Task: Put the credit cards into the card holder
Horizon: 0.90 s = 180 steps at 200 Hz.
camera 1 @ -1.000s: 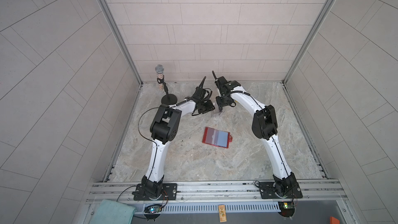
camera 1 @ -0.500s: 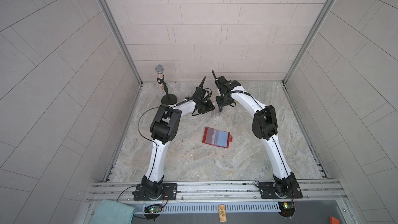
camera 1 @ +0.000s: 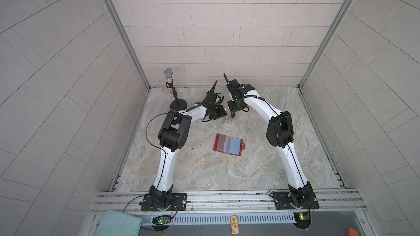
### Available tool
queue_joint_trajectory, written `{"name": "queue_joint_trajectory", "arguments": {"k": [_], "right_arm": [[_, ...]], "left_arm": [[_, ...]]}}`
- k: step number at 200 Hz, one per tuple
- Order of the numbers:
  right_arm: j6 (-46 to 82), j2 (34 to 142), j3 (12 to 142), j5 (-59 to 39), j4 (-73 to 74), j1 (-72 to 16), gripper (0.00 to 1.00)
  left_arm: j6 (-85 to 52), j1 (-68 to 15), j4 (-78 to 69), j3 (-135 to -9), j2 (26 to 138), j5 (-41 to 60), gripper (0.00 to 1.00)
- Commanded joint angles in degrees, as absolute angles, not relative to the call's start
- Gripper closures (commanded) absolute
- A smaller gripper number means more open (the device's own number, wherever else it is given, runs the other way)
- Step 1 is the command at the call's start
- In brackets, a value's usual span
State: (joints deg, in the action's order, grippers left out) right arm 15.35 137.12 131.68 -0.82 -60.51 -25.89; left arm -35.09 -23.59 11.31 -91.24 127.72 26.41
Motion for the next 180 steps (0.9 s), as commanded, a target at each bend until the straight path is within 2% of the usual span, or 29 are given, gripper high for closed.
{"name": "queue_joint_trajectory", "arguments": {"k": [1,40,79,99,138,162,180], "right_arm": [[14.62,133.95,132.36,3.24,-64.29,-25.57,0.77],[14.51,134.05,132.36,3.08,-64.42,-25.66,0.87],[14.50,134.04,132.45,2.99,-64.51,-25.84,0.92],[14.77,133.95,132.45,2.47,-64.47,-25.84,1.00],[16.34,133.07,132.37,-0.42,-64.27,-25.36,1.00],[17.00,131.84,132.12,-4.00,-63.90,-24.46,1.00],[17.36,130.32,131.30,-6.13,-63.10,-23.88,1.00]], "left_arm": [[-34.35,-22.88,17.31,-89.38,128.76,22.67,0.59],[-34.27,-22.90,17.31,-89.38,128.93,22.78,0.59],[-34.21,-22.78,17.31,-89.38,129.02,22.89,0.59],[-34.23,-22.82,17.22,-89.38,129.02,23.24,0.59],[-34.27,-22.69,17.11,-90.33,128.26,25.91,0.58],[-34.36,-22.72,16.71,-90.88,127.00,28.22,0.52],[-34.54,-22.73,15.98,-90.97,125.51,30.23,0.43]]}}
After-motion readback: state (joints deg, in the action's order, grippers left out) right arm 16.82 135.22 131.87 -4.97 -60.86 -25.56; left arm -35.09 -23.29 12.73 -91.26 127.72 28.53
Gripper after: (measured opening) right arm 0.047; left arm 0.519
